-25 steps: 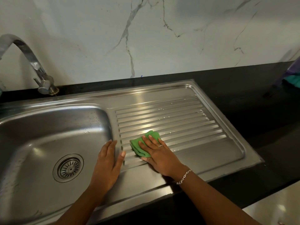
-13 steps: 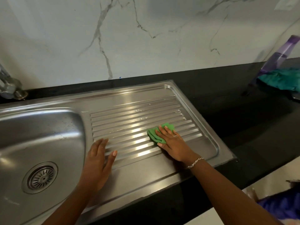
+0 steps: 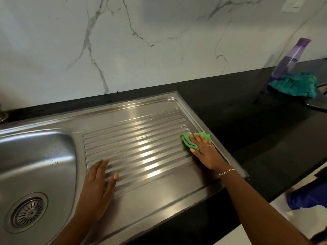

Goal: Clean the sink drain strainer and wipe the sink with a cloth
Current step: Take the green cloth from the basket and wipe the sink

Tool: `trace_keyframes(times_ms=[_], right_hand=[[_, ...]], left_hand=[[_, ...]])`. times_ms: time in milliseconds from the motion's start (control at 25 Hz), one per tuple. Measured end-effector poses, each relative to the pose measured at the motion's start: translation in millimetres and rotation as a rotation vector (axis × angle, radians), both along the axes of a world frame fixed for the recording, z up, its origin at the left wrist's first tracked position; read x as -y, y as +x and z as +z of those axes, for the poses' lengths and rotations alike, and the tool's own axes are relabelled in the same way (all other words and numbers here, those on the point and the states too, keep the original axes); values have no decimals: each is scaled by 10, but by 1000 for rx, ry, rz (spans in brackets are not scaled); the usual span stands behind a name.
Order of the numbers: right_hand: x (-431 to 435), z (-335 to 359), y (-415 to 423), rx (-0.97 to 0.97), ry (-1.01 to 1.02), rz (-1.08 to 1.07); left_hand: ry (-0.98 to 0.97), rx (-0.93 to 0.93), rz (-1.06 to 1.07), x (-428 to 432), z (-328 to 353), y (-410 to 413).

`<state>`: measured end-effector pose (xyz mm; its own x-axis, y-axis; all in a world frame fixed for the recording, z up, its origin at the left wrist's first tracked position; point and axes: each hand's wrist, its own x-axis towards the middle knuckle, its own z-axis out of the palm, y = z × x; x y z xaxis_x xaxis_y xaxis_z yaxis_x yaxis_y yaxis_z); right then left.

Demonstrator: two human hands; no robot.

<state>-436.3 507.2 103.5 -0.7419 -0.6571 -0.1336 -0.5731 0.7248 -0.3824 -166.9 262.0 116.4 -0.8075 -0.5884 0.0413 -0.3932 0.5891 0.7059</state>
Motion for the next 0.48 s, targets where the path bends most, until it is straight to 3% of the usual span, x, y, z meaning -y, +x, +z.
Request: trace_keyframes(times_ms=[480], right_hand=[[233,-15,-200,-48,98,-12]], left_hand=[[-33,0,-5,68,-96,-129]])
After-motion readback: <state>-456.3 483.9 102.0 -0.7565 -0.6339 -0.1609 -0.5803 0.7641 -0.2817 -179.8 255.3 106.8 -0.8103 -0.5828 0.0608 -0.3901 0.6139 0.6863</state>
